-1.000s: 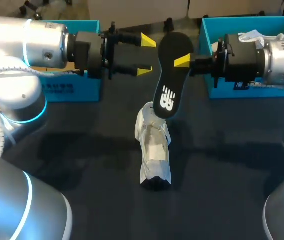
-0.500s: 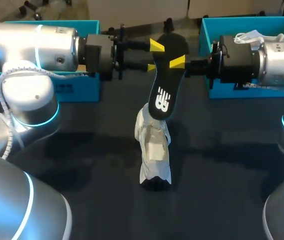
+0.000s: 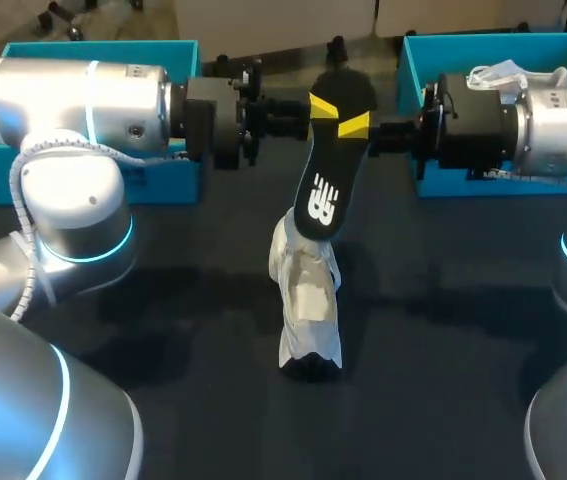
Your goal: Take the shoe out of the shoebox, open the shoe tongue, remove and reinsert the insole, then place the shoe into the shoebox
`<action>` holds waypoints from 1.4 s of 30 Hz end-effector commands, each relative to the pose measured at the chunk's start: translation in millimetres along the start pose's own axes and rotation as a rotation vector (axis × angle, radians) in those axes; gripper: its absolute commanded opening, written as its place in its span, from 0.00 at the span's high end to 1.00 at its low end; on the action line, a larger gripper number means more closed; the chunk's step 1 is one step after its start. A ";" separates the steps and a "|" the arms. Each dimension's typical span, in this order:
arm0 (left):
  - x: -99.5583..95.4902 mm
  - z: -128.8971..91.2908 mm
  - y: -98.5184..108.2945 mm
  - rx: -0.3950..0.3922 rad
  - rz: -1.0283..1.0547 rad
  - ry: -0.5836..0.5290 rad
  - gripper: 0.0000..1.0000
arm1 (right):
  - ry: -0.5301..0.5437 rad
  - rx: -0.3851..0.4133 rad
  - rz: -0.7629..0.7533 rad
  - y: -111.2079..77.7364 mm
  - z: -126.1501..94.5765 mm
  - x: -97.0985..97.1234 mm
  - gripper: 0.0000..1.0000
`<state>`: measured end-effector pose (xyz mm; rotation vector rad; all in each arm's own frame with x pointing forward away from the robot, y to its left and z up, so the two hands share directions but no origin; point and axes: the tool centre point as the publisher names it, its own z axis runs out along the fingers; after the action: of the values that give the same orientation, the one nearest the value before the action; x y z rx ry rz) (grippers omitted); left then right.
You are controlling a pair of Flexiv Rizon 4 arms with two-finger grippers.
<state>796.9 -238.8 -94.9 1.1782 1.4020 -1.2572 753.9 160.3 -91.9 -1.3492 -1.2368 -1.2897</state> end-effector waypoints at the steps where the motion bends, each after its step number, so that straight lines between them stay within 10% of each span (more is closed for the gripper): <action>1: 2.2 9.1 -0.3 -0.001 -0.004 0.007 1.00 | 0.001 -0.001 -0.001 -0.6 1.1 -0.9 1.00; 5: 5.8 13.3 -0.7 -0.007 -0.019 0.014 1.00 | -0.009 -0.006 0.000 -0.8 -1.0 -1.8 1.00; 6: 7.1 13.6 -0.6 -0.005 -0.026 0.018 1.00 | -0.016 -0.021 -0.006 -1.5 -3.0 -2.8 0.00; 26: 31.1 -4.0 -12.9 0.033 -0.213 0.049 1.00 | -0.347 -0.031 -0.508 -22.1 -58.4 -21.0 0.00; 42: 32.9 -7.6 -15.6 0.042 -0.247 0.045 1.00 | -0.328 -0.037 -0.518 -23.5 -61.6 -22.3 0.00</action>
<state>777.0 -228.9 -123.8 1.0925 1.6003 -1.4452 723.8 98.5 -109.4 -1.3453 -1.8861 -1.4804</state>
